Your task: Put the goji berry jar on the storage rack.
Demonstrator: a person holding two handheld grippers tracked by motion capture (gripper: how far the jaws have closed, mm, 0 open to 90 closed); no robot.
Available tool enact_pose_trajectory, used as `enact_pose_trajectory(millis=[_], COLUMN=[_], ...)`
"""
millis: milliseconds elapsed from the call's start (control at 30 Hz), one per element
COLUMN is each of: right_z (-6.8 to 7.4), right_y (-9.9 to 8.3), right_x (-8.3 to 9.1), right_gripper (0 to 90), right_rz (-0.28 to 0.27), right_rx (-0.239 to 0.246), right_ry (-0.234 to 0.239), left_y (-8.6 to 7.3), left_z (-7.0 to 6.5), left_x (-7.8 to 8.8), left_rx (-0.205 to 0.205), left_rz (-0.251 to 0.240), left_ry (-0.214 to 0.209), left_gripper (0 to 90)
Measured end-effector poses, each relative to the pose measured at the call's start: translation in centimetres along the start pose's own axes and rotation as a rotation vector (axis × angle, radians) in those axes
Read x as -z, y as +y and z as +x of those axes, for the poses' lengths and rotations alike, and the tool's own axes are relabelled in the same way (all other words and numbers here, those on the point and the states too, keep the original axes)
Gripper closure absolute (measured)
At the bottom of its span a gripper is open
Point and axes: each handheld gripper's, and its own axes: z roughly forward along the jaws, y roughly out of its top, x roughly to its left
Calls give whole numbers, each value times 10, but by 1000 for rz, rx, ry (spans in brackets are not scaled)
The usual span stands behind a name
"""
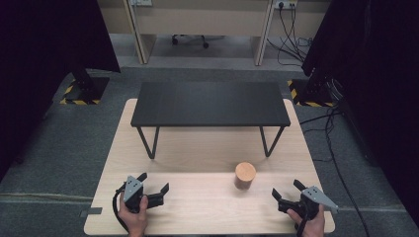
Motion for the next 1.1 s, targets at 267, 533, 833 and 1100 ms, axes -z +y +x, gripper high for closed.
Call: enact_pose_trajectory(millis=[267, 533, 833, 1100], right_z=[-6, -4, 9, 19], right_y=[4, 15, 31, 46], right_x=[-4, -21, -55, -82], right_gripper=[20, 24, 28, 45], right_rz=[25, 68, 113, 165], right_rx=[104, 210, 257, 284], right_ry=[102, 244, 289, 297], left_y=[1, 0, 1, 1], left_z=[2, 3, 4, 3], left_x=[-1, 0, -1, -2], left_rx=[15, 18, 22, 16], left_rz=[4, 2, 3, 4], left_ry=[-7, -12, -18, -19], left_gripper=[3, 3, 3, 3])
